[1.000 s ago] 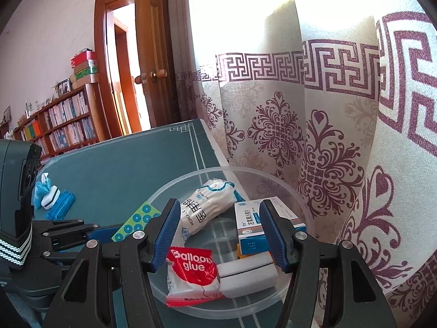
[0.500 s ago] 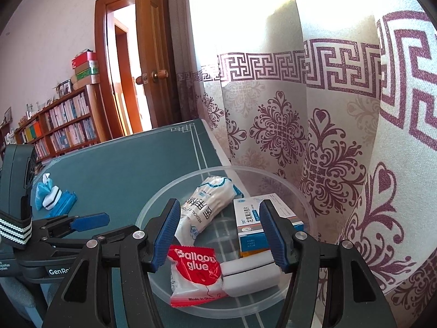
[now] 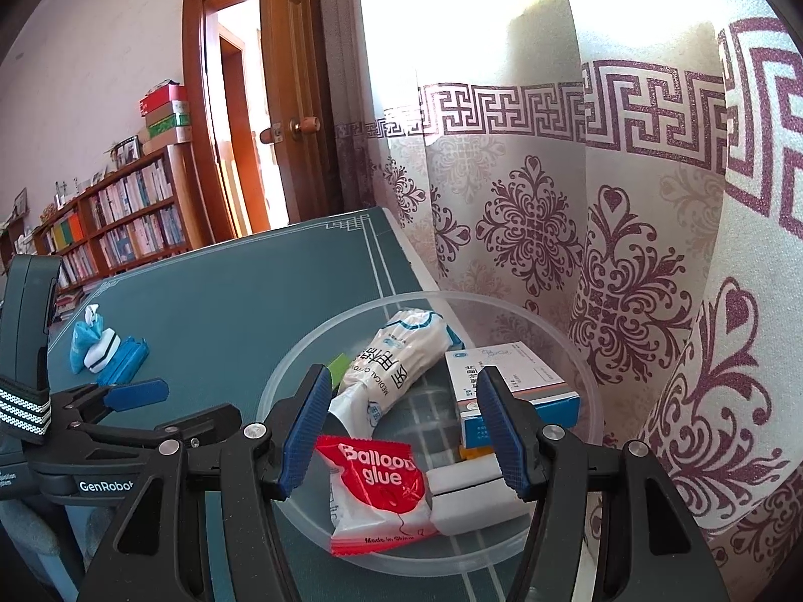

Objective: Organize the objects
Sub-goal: 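Withdraw both grippers from the bowl toward the remaining packets, then grasp the cracker packet with the right gripper while the left grasps the blue wrapped packet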

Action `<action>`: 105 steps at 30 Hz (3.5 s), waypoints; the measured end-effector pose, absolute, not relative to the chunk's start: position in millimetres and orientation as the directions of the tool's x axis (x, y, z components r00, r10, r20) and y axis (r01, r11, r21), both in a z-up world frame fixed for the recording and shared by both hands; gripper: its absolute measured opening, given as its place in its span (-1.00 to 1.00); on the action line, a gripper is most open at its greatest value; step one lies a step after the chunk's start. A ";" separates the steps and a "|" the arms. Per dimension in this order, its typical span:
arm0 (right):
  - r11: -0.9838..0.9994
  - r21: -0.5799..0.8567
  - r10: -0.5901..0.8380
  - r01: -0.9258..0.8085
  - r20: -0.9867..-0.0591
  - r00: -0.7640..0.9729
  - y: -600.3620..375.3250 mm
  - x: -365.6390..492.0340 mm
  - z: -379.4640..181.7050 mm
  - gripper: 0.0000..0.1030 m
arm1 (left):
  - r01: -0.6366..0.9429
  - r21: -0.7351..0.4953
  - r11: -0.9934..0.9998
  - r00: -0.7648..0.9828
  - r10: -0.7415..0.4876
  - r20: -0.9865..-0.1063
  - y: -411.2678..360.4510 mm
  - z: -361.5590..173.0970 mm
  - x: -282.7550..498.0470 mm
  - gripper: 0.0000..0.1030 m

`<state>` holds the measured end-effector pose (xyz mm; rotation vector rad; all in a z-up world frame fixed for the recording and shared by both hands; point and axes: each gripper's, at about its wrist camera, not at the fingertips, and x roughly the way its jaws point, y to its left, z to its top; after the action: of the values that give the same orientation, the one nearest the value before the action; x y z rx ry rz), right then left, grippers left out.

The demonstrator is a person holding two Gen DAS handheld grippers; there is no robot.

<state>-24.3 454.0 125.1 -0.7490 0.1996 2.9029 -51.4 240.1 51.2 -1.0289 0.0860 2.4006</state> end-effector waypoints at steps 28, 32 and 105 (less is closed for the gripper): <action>-0.948 0.170 -0.316 0.269 -0.596 -0.738 365.9 -30.5 98.1 0.20 | -0.348 -0.123 -0.929 -0.651 0.334 -0.682 160.7 62.4 -65.3 0.99; -0.936 0.171 -0.346 0.307 -0.606 -0.717 351.2 -37.1 95.8 0.20 | -0.322 -0.123 -0.939 -0.663 0.316 -0.679 144.6 64.7 -67.4 0.99; -0.898 0.077 -0.346 0.433 -0.732 -0.587 261.3 -93.7 63.7 -0.14 | -0.202 0.021 -0.979 -0.668 0.122 -0.734 86.4 39.4 -117.5 0.83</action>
<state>-93.7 261.3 63.7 -1.4619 -0.2006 3.2657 -117.5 86.4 39.4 -1.1829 0.1493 2.7129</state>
